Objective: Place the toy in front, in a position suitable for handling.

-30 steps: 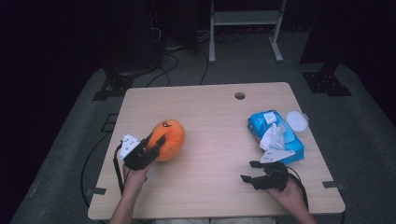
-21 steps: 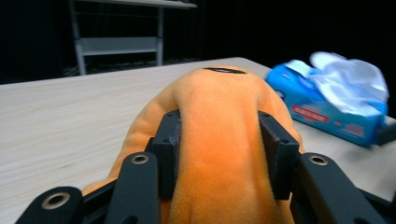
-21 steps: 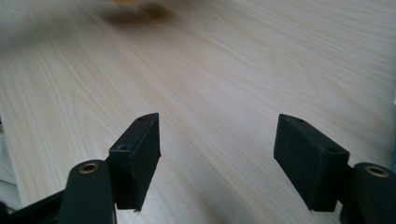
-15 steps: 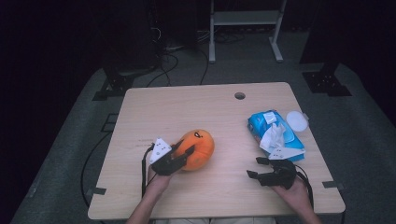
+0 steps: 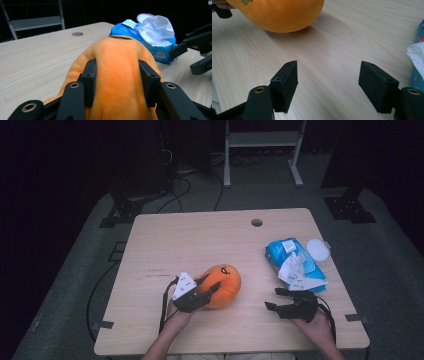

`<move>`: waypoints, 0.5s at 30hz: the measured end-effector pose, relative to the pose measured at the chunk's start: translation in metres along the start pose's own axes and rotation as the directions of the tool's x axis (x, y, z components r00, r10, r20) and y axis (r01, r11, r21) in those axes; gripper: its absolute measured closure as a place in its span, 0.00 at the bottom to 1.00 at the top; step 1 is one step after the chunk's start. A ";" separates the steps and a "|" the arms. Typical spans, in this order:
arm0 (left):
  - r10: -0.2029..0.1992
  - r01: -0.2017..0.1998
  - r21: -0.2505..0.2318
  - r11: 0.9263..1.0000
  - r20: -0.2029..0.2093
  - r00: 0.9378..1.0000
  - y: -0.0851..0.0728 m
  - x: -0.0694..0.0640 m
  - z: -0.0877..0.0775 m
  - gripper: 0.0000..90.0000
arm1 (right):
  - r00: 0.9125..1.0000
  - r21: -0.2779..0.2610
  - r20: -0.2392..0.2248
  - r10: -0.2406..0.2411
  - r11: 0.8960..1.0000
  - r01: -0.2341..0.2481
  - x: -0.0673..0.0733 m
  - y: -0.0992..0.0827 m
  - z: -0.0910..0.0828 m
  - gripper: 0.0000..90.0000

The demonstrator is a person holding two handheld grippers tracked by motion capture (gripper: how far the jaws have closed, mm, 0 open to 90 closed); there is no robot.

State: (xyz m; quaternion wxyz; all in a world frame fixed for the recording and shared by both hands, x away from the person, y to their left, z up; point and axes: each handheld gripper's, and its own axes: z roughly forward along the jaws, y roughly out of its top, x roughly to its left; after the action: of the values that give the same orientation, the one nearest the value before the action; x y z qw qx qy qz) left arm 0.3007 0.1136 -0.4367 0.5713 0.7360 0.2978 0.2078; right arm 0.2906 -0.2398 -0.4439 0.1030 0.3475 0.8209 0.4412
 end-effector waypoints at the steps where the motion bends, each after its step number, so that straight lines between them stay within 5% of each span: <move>1: 0.010 -0.010 0.002 1.000 0.007 1.000 -0.001 -0.001 0.001 0.64 | 1.000 0.000 0.000 0.000 1.000 0.000 0.000 0.000 0.000 0.34; 15: 0.056 -0.059 0.056 0.997 0.049 0.997 -0.015 -0.004 0.011 0.57 | 1.000 0.011 -0.002 -0.013 1.000 0.013 0.002 0.000 0.002 0.34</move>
State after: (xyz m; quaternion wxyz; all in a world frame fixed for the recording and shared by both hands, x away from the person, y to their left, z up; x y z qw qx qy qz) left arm 0.3024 0.1057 -0.4540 0.5507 0.7650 0.2689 0.1981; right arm 0.2900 -0.2368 -0.4444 0.1030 0.3423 0.8257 0.4364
